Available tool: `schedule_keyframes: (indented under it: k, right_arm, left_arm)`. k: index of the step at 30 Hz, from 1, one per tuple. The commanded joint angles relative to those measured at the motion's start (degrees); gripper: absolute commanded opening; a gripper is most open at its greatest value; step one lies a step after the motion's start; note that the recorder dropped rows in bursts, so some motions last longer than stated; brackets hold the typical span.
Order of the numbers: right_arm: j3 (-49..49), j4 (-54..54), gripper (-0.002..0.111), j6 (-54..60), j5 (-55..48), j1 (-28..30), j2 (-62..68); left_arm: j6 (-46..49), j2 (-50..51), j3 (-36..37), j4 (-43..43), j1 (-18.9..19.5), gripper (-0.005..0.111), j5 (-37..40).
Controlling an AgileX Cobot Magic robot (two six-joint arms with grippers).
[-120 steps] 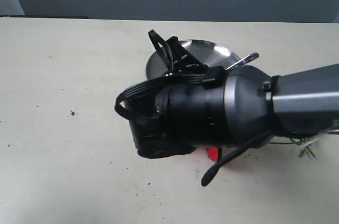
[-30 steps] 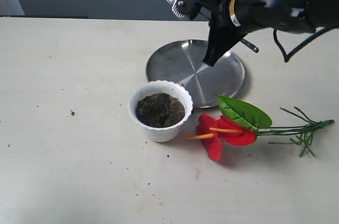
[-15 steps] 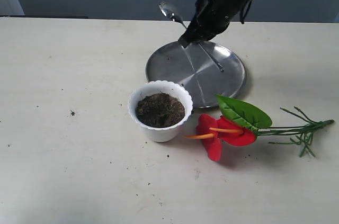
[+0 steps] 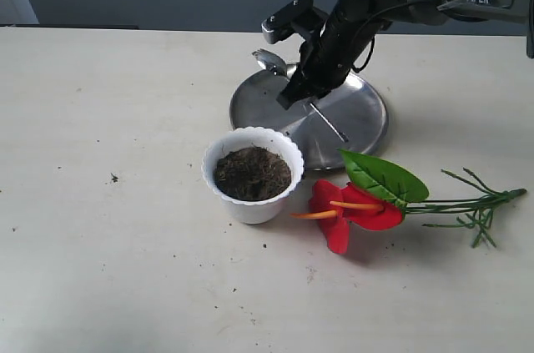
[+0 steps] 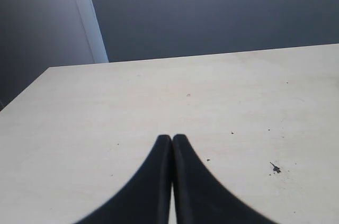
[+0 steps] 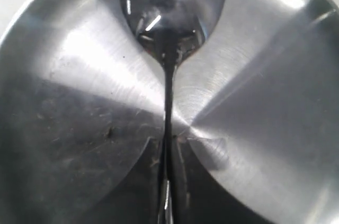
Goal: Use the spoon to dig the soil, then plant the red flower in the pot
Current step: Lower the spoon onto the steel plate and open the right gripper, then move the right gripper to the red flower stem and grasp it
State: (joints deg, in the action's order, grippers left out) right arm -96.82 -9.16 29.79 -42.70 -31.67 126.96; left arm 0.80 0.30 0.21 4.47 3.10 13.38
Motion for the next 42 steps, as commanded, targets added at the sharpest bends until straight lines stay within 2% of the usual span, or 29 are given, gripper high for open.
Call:
schedule_keyframes:
  k: [1,7,13,15,21,28,33,37,42]
  right_arm:
    - [-0.61,1.72,-0.001,-1.51,2.05,0.28,1.26]
    - [-0.61,2.19,0.001,-1.5,2.07,0.28,1.56]
    - [-0.61,2.21,0.03,-1.63,1.55,0.28,1.56]
    - [-0.61,2.39,0.036,-2.59,1.55,0.28,1.56]
    - [-0.61,2.46,0.036,-4.65,-1.5,0.28,-0.48]
    - [-0.61,3.12,0.036,-4.65,-12.13,0.28,-8.92]
    - [-0.05,8.55,0.036,-6.63,-20.72,0.28,-16.71]
    - [3.68,11.11,0.036,-7.64,-24.97,0.28,-22.43]
    - [12.84,12.88,0.036,-7.77,-22.26,0.28,-31.55]
  left_arm:
    - [-0.22,-0.3,-0.21,-0.44,-0.41,0.0,-0.08]
    - [-0.22,-0.3,-0.21,-0.44,-0.41,0.0,-0.08]
    - [-0.22,-0.3,-0.21,-0.44,-0.41,0.0,-0.08]
    - [-0.22,-0.3,-0.21,-0.44,-0.41,0.0,-0.08]
    - [-0.22,-0.3,-0.21,-0.44,-0.41,0.0,-0.08]
    - [-0.22,-0.3,-0.21,-0.44,-0.41,0.0,-0.08]
    - [-0.22,-0.3,-0.21,-0.44,-0.41,0.0,-0.08]
    - [-0.22,-0.3,-0.21,-0.44,-0.41,0.0,-0.08]
    - [-0.22,-0.3,-0.21,-0.44,-0.41,0.0,-0.08]
